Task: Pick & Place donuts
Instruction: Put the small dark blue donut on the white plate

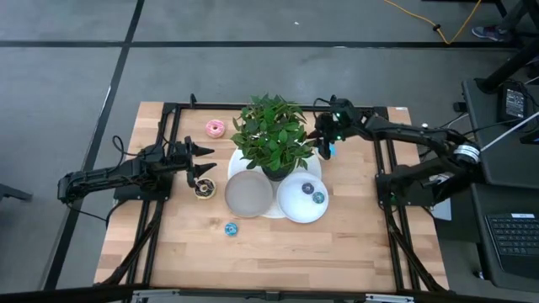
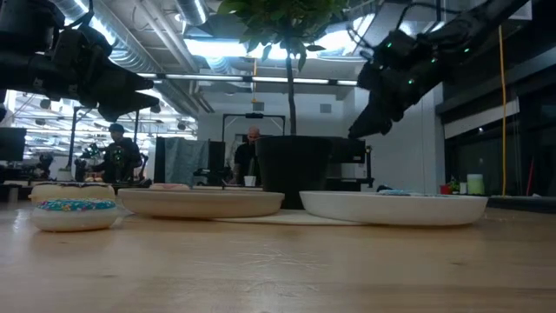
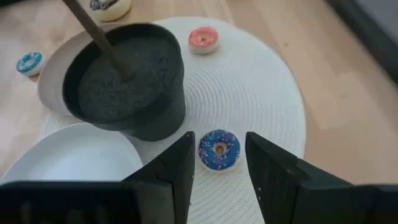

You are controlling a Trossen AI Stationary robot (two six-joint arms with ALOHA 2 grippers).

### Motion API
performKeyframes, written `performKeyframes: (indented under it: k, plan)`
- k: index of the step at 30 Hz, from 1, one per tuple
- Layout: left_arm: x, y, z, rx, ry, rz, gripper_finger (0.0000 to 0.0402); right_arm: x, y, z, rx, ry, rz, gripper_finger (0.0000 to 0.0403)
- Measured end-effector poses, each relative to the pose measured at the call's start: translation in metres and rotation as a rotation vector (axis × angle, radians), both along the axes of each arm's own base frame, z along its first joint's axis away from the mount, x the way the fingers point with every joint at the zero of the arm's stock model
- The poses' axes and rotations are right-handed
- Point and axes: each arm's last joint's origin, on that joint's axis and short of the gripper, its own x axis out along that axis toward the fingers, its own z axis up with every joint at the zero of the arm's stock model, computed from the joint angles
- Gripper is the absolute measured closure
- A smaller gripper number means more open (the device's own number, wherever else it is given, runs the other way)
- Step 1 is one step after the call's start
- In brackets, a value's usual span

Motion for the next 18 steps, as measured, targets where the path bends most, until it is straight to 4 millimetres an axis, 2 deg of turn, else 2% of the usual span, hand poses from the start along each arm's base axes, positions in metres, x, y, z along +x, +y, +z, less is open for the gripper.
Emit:
performKeyframes:
  k: [5, 11, 18]
  plan:
    - [0.000, 0.000, 0.000, 0.000, 0.000, 0.000, 0.0142, 0.011, -0.025, -0.020, 0.163, 0.069, -0.082, 0.0260]
    - [0.000, 0.000, 0.000, 0.000, 0.000, 0.000, 0.0142, 0.035, -0.051, -0.032, 0.340, 0.162, -0.166, 0.0260]
    - [0.000, 0.000, 0.000, 0.000, 0.000, 0.000, 0.0142, 0.052, -0.065, -0.043, 0.493, 0.230, -0.268, 0.0260]
